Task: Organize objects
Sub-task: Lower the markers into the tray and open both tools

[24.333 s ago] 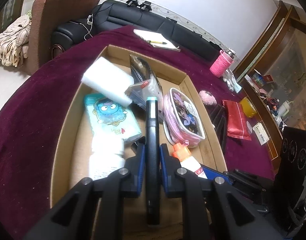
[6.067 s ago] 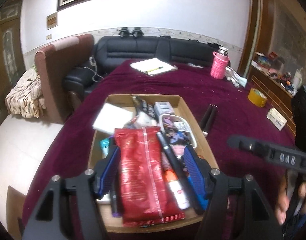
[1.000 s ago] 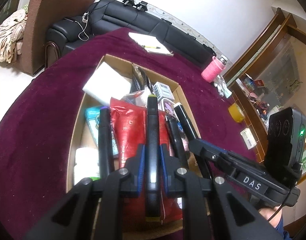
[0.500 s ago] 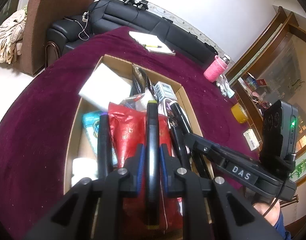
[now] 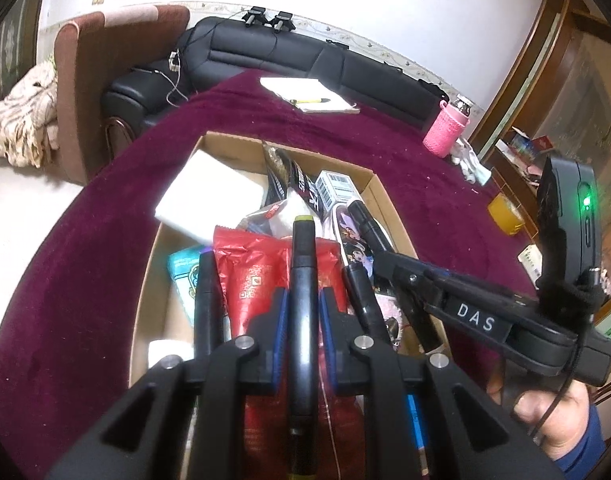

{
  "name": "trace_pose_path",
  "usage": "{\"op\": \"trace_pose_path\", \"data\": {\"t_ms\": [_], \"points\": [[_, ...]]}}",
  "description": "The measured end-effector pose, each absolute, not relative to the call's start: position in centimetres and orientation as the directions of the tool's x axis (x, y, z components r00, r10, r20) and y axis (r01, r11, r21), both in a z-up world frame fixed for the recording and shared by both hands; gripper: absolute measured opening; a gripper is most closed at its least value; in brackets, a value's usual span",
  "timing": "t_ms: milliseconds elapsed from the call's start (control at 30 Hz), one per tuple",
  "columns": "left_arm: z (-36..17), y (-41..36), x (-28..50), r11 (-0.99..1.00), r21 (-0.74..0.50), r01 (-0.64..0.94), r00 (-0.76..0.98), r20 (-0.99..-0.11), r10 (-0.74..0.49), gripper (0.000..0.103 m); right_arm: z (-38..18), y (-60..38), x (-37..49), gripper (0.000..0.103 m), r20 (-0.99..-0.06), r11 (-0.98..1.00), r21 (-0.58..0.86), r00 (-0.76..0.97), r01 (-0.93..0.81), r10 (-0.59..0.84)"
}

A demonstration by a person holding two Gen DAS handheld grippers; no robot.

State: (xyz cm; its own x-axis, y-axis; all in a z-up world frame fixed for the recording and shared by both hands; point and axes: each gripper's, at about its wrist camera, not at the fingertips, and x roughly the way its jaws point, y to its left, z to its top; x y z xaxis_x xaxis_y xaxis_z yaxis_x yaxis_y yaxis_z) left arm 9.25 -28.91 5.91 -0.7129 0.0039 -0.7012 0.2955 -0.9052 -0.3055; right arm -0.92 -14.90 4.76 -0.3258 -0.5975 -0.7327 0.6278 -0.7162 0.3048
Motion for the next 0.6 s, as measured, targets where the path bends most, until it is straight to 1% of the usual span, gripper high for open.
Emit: {"op": "trace_pose_path", "data": {"t_ms": [300, 600], "points": [[6.0, -28.4, 9.6, -0.917, -0.263, 0.299, -0.716, -0.698, -0.033, 0.019, 4.9, -15.1, -0.4, 0.017, -0.736, -0.722, 0.278, -0.342, 0.633, -0.584], [6.2, -27.6, 9.7, -0.929, -0.228, 0.291, -0.719, -0.693, -0.055, 0.033, 5.0, -14.8, -0.1, 0.018, -0.741, -0.722, 0.274, -0.340, 0.635, -0.580]]}}
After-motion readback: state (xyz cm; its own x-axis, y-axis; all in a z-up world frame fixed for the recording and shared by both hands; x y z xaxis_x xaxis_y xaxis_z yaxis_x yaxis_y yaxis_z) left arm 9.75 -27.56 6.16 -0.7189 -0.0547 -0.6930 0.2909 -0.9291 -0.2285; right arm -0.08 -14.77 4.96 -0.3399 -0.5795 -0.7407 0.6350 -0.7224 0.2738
